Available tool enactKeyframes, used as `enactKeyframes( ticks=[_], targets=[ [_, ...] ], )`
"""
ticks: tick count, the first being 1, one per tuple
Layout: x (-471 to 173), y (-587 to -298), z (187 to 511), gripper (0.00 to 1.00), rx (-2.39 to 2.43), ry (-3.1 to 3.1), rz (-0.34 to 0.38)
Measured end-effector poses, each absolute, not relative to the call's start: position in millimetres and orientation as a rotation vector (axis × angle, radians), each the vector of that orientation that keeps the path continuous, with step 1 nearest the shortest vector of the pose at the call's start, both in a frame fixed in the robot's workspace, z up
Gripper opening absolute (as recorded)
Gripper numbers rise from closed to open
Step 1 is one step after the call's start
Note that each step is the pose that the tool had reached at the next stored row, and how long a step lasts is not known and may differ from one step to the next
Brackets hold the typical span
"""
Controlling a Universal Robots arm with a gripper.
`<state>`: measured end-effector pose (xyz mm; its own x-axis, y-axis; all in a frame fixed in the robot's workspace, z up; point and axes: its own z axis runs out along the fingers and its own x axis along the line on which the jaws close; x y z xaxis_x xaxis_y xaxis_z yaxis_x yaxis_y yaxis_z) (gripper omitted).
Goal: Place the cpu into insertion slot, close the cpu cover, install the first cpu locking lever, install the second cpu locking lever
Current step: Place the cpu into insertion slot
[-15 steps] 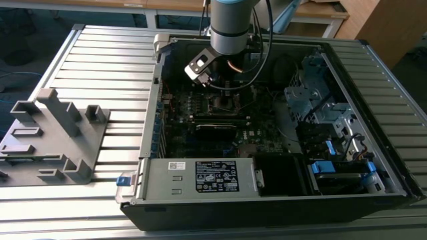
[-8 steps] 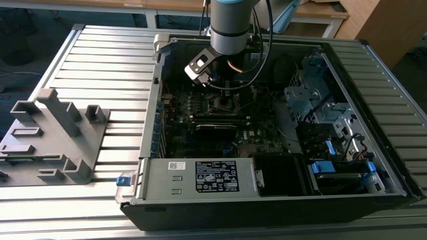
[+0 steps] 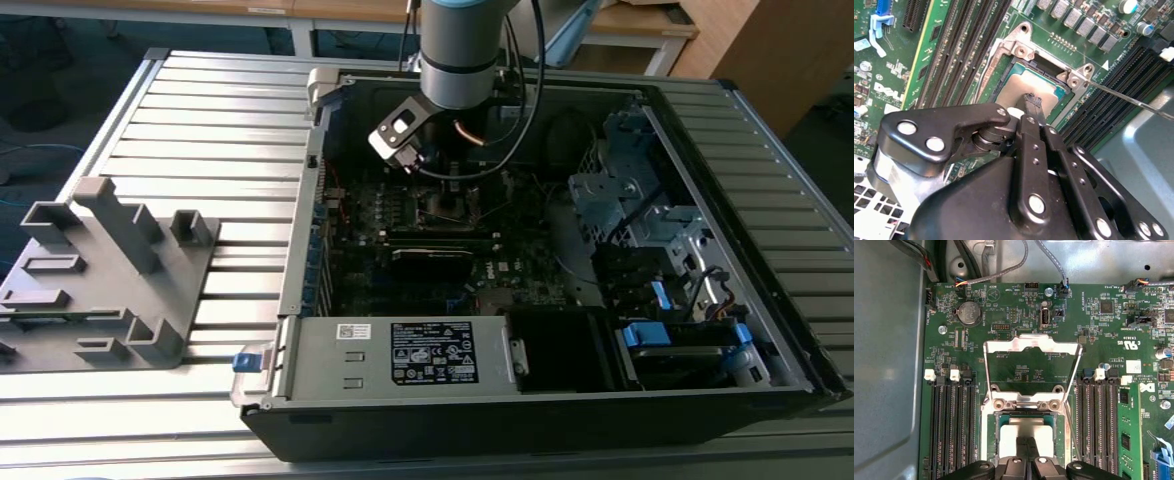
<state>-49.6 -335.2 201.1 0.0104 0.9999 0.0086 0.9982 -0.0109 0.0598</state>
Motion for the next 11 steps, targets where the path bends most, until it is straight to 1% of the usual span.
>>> enactKeyframes(
  ticks=[11],
  targets=[
    [-49.8,-335.6,196.9,0.11,2.207,2.184,0.074]
  ],
)
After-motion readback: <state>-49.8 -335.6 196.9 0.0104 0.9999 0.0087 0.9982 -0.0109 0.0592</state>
